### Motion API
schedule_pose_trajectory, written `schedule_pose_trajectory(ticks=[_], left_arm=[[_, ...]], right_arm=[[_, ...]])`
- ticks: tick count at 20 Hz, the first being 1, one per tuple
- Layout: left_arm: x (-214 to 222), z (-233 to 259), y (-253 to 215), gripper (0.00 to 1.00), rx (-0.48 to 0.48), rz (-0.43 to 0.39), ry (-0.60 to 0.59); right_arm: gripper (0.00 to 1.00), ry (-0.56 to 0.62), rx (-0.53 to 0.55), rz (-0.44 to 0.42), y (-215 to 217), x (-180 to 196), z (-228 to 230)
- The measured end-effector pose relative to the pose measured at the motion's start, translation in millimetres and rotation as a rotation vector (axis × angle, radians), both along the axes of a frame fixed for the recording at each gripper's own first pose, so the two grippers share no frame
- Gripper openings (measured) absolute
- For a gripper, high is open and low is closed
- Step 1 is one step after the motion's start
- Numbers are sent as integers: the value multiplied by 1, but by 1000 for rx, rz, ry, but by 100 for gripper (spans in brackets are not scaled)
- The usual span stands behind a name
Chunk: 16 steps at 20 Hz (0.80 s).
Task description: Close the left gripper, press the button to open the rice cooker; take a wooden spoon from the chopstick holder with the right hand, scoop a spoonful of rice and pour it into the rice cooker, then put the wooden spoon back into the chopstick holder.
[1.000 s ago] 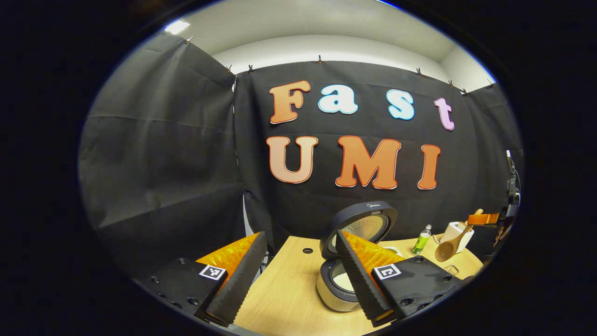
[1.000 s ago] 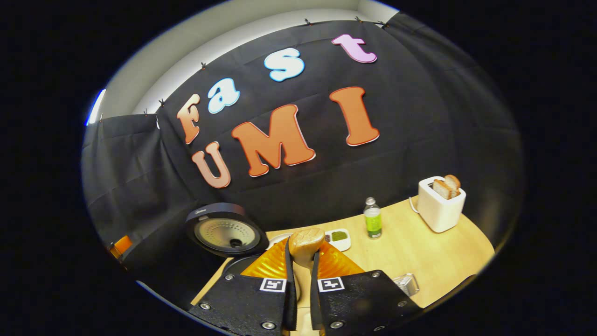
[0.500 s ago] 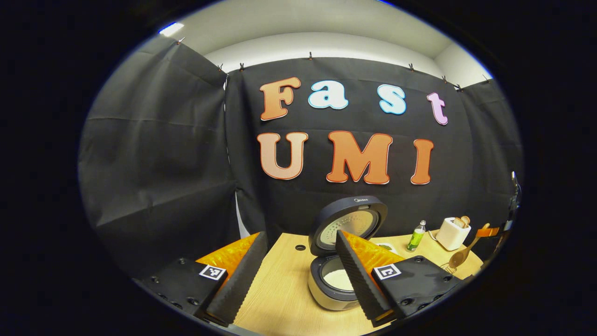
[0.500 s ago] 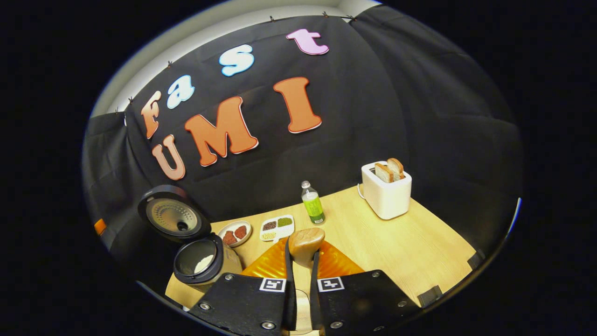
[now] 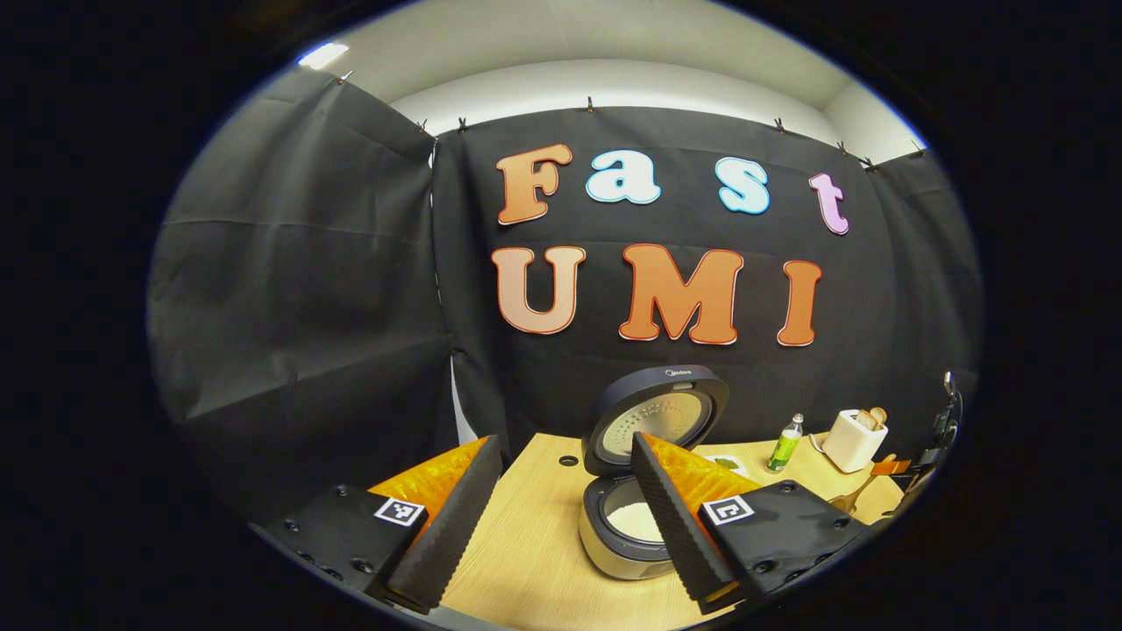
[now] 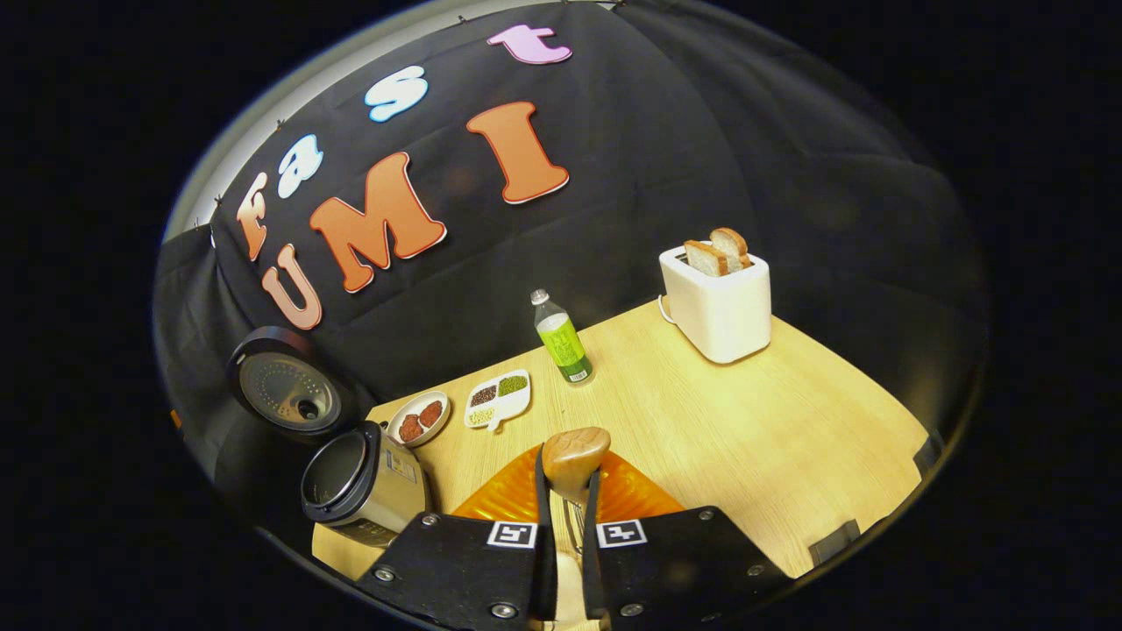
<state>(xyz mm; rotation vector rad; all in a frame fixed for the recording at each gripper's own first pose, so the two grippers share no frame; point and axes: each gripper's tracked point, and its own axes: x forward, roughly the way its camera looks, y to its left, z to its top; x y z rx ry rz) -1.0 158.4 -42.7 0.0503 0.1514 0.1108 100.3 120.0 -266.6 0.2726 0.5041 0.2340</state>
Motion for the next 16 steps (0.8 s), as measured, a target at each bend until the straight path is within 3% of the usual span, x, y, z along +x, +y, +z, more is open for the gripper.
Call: schedule_pose_trajectory(ticks=[6, 11, 12, 13, 16], left_arm=[[-1, -4, -9, 98, 11, -1, 17], [4, -3, -20, 98, 5, -17, 12], [6, -3, -23, 98, 4, -22, 12], [7, -4, -25, 98, 2, -25, 13], [11, -4, -32, 98, -5, -39, 13]], right_arm=[[13, 53, 64, 2, -5, 4, -21], [32, 51, -62, -92, -50, 9, -26], [47, 48, -85, -102, -60, 7, -21], [52, 46, -103, -112, -69, 5, -16], [62, 17, -149, -133, -91, 0, 7]])
